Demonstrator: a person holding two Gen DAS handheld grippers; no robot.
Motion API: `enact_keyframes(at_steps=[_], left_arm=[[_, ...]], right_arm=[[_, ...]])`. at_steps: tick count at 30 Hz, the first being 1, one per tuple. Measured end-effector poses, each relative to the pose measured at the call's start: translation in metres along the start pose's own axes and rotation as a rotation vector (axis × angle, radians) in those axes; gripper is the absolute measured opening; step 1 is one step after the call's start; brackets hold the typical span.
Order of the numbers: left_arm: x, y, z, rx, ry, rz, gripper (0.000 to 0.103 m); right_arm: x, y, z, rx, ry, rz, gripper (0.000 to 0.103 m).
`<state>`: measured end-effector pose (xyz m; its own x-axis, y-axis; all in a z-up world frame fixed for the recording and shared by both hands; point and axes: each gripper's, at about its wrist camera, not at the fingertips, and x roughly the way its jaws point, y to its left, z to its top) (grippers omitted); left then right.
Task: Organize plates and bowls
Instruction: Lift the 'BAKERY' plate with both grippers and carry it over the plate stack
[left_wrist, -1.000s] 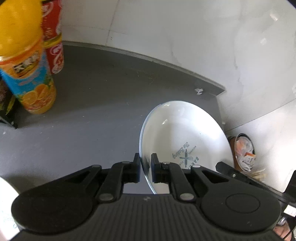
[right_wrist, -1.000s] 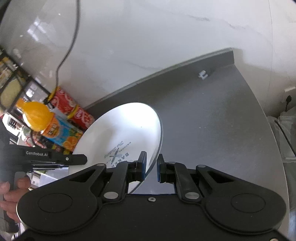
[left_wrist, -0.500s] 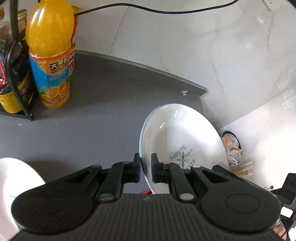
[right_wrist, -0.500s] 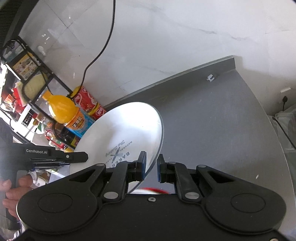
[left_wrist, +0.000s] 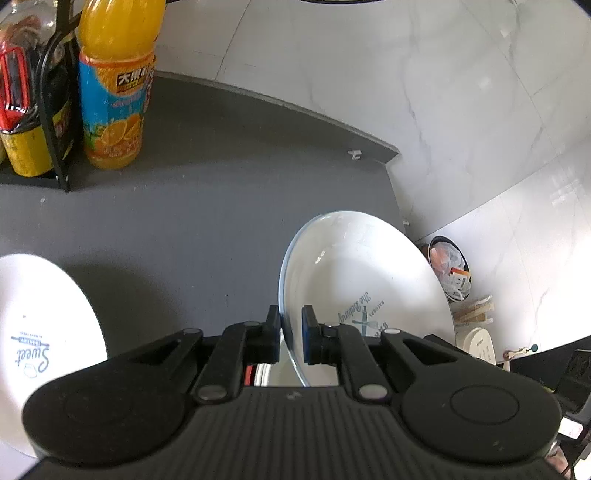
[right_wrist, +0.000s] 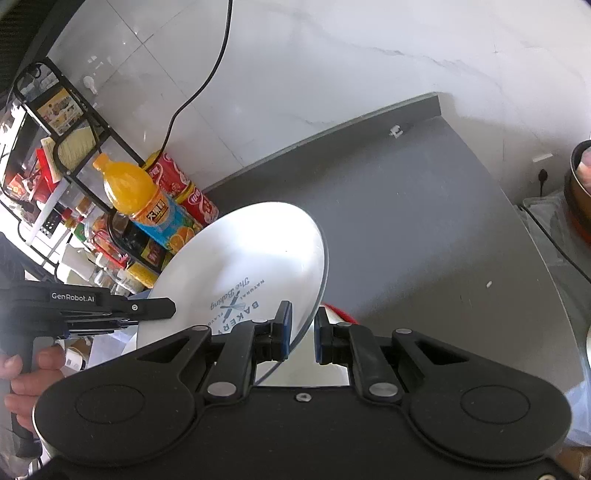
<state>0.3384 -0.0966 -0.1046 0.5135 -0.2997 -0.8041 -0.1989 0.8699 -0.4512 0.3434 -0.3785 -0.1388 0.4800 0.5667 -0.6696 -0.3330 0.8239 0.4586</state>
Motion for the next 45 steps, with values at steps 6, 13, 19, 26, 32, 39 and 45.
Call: enact_keyframes(at_steps=[6,13,19,26,32,39,45], left_arm=[[-0.01,0.012,-0.016,-0.018,-0.006,0.005,0.009],[-0.035,0.039,-0.026,-0.051,-0.036,0.031,0.009],[-0.057,0.073,-0.033,-0.094,-0.058,0.068,0.009],[-0.077,0.113,-0.04,-0.159,-0.092,0.112,0.009],[-0.088,0.151,-0.053,-0.223,-0.104,0.135,0.009],[-0.091,0.194,-0.069,-0.301,-0.106,0.179,0.009],[-0.085,0.225,-0.082,-0.348,-0.106,0.202,0.009]], right_arm=[[0.0,0.013,-0.013,-0.015,0.009,0.002,0.012],[0.007,0.04,-0.025,-0.054,0.024,0.039,0.012],[0.021,0.07,-0.038,-0.093,0.052,0.081,0.013],[0.043,0.108,-0.052,-0.152,0.101,0.114,0.013],[0.064,0.138,-0.061,-0.199,0.145,0.134,0.013],[0.096,0.171,-0.066,-0.244,0.201,0.141,0.013],[0.119,0.187,-0.07,-0.291,0.253,0.133,0.013]])
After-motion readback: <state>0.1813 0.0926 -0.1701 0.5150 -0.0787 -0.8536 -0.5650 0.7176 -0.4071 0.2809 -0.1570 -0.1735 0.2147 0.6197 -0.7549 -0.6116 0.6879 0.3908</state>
